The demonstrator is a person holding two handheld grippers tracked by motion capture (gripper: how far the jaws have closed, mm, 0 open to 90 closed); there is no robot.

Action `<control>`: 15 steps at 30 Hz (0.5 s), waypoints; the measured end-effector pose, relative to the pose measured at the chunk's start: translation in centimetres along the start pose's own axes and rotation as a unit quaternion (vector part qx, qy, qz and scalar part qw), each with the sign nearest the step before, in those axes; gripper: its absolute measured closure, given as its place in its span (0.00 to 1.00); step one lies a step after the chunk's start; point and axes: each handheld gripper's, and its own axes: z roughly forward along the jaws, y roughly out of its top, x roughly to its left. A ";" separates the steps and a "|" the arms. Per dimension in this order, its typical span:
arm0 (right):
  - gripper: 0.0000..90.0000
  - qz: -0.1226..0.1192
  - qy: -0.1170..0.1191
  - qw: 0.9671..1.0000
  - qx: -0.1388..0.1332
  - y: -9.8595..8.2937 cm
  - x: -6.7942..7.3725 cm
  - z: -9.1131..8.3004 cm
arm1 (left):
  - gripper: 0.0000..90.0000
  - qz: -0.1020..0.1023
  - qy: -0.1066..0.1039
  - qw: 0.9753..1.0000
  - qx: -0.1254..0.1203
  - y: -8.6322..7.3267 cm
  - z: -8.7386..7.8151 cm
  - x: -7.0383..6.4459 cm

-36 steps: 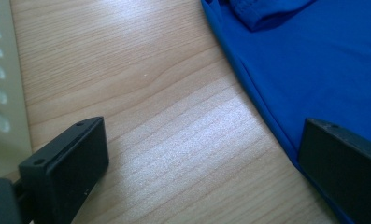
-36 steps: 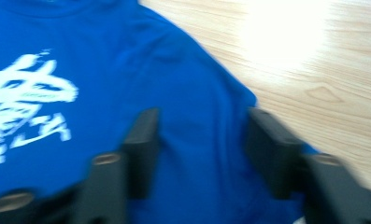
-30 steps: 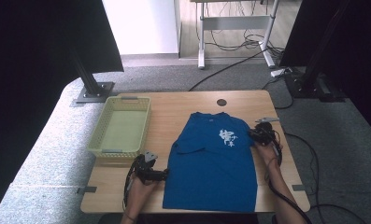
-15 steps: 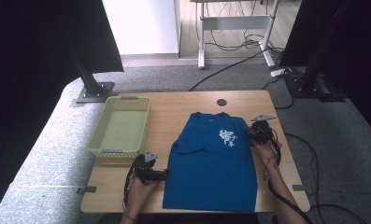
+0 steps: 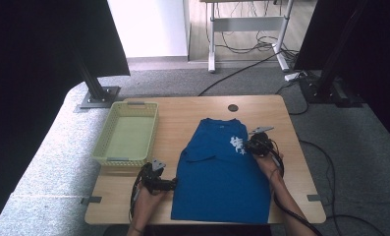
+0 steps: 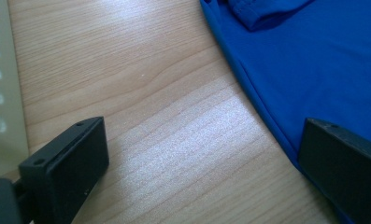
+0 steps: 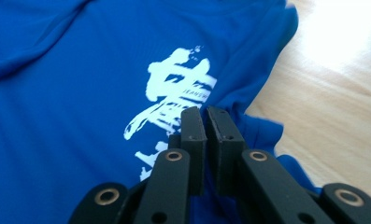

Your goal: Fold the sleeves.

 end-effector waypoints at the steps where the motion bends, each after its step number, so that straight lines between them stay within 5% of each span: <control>1: 0.93 0.002 0.003 1.000 -0.001 -0.1 0.0 0.1 | 0.02 0.000 0.000 1.000 0.000 0.0 0.0 0.0; 7: 0.78 0.013 0.022 0.999 -0.022 0.3 -0.4 -1.2 | 0.02 0.000 0.000 1.000 0.000 0.0 0.0 0.0; 15: 0.63 0.029 -0.020 0.998 -0.053 1.1 -2.9 -4.0 | 0.02 0.000 0.000 1.000 0.000 0.0 0.0 0.0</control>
